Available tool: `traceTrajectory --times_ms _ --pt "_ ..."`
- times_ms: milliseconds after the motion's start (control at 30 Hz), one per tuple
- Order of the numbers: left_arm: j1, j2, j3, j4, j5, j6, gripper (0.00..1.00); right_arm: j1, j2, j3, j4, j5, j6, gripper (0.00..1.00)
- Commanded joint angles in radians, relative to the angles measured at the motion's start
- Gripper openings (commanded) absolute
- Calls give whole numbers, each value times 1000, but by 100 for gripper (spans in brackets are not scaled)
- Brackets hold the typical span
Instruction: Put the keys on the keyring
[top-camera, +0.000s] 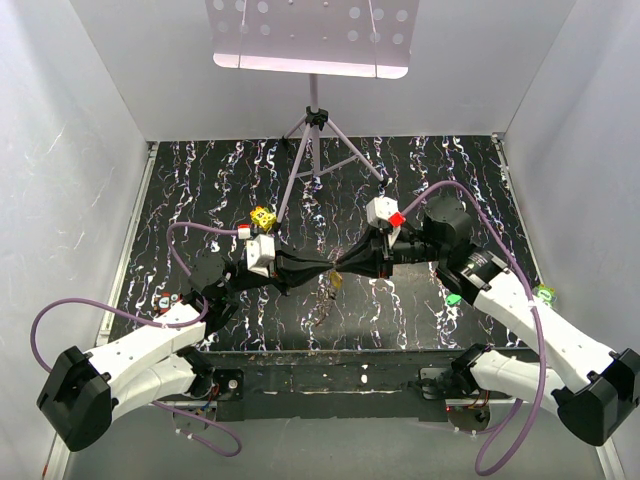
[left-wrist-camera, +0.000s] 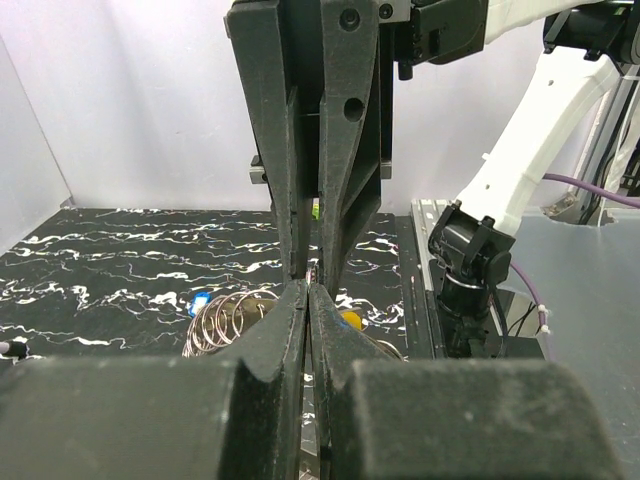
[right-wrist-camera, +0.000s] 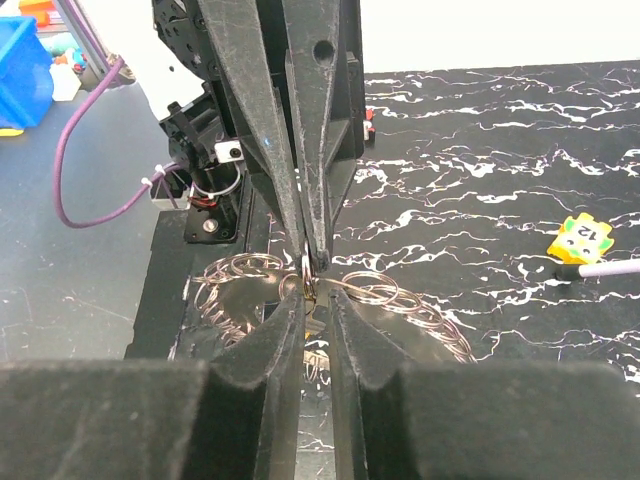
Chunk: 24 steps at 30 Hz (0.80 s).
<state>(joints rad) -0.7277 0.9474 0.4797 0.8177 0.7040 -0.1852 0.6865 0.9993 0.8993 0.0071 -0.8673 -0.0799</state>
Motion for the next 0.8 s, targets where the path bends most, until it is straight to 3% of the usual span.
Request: traceTrajectory --times_ms 0,500,567,667,767 --pt "5 -13 11 55 -28 -14 0 2 5 1 54 -6 17 20" --pt "5 -13 -1 29 -63 -20 0 5 15 23 74 8 45 23" --pt "4 -13 -3 26 -67 -22 0 10 16 20 73 5 42 20" --pt "5 -9 -1 20 -72 -25 0 11 18 23 73 -1 39 2" --pt "4 -7 -3 8 -75 -30 0 11 16 29 67 -7 37 1"
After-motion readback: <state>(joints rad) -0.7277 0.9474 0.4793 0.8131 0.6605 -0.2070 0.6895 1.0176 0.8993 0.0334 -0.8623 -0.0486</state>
